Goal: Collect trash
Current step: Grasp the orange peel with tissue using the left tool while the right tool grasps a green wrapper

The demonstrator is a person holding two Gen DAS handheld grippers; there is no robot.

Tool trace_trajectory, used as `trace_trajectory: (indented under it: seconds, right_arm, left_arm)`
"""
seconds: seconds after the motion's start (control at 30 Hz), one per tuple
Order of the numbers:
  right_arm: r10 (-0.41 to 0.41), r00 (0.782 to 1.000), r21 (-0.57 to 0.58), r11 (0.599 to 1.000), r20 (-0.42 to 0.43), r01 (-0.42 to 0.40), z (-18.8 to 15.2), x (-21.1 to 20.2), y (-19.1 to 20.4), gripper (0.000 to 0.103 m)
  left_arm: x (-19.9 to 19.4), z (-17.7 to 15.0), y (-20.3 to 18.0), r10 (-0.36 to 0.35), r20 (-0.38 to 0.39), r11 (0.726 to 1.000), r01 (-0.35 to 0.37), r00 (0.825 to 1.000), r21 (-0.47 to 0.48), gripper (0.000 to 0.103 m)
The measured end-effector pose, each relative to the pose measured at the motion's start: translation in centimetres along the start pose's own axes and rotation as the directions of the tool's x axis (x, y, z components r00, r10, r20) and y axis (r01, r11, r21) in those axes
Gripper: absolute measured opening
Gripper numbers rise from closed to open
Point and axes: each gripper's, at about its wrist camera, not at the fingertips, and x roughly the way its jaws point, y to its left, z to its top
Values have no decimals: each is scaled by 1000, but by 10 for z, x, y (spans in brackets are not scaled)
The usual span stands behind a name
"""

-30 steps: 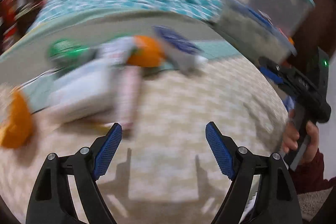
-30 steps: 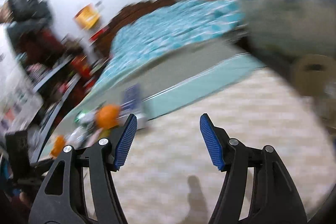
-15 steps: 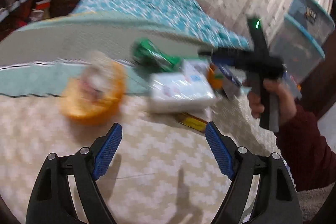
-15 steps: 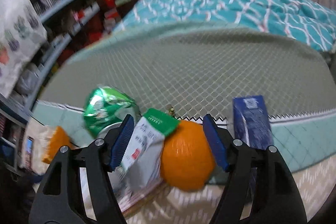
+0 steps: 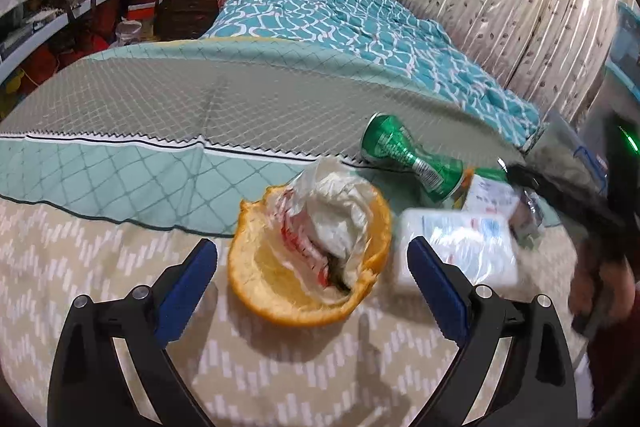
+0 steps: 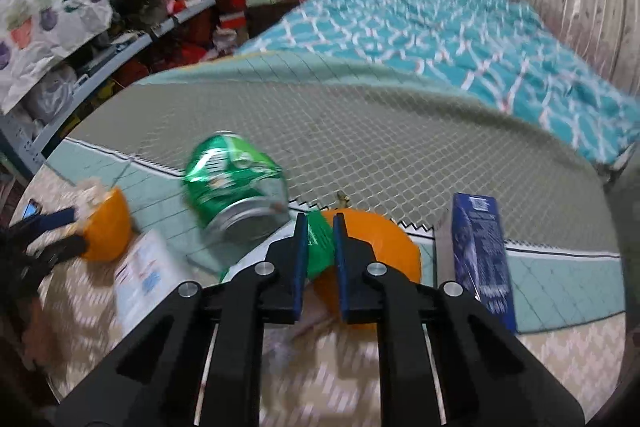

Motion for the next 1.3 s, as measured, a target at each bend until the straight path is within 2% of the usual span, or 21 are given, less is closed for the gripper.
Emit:
trace_trajectory:
  seconds: [0.17,0.23,0.27,0.3,0.37,0.5,0.63,0.67,0.7,0.77,0.87,0.93,1.0,1.13,1.23,1.27,1.3]
  right_arm:
    - [-18,995,80,997,100,10,-27,-44,-3,14]
    - [-24,991,123,992,130,8,-41,-59,-6,14]
    - [-29,989,147,989,143,7,-50,-67,-9,14]
    - [-25,989,169,986,148,0,-58,-73,-12,14]
    - [-26,989,213,977,147,-6,-78,-84,-17,14]
    - [-37,995,288,958,98,8,-109,-92,-35,15]
    - [64,996,375,924,56,-81,-119,-83,-57,17]
    - [102,993,395,911,54,-115,-118,-79,-61,26]
    - [140,989,418,896,56,-151,-117,-74,-64,51]
    - [156,982,445,876,108,-188,-113,-66,-69,93]
    - [196,977,467,858,88,-215,-103,-44,-67,90]
    - [244,967,517,819,78,-248,-95,-21,-68,90]
    - [251,965,554,795,72,-248,-89,-1,-67,90]
    - [271,960,579,772,73,-262,-77,26,-61,87]
    - [330,943,583,759,38,-289,-72,46,-50,70]
    - [343,939,582,760,18,-289,-72,52,-47,48]
    - [341,940,583,762,8,-281,-73,54,-46,34]
  left_arm:
    - [5,14,7,-71,-11,996,71,997,-46,89]
    - [11,19,10,-94,-33,993,91,995,-69,72]
    - [17,20,13,-105,-64,991,100,992,-87,58]
    - [22,22,16,-130,-77,987,122,988,-107,49]
    - [21,23,17,-156,-70,982,147,985,-122,40]
    - [2,21,14,-144,-15,985,141,990,-103,36]
    - [-27,20,14,-202,47,969,207,978,-136,36]
    - [-36,19,12,-219,65,964,226,973,-137,36]
    - [-42,19,9,-228,73,962,237,971,-135,36]
    - [-56,16,0,-249,96,959,259,964,-115,36]
    - [-62,15,-12,-249,93,962,257,964,-87,36]
    - [-59,14,-15,-243,78,965,249,967,-80,36]
    - [-53,11,-15,-240,59,965,245,969,-92,36]
    - [-36,6,-17,-234,9,966,234,972,-108,37]
    - [-31,3,-24,-248,-9,964,246,969,-98,39]
    - [-30,2,-25,-251,-14,964,249,968,-97,41]
    - [-30,3,-26,-250,-14,964,248,968,-99,41]
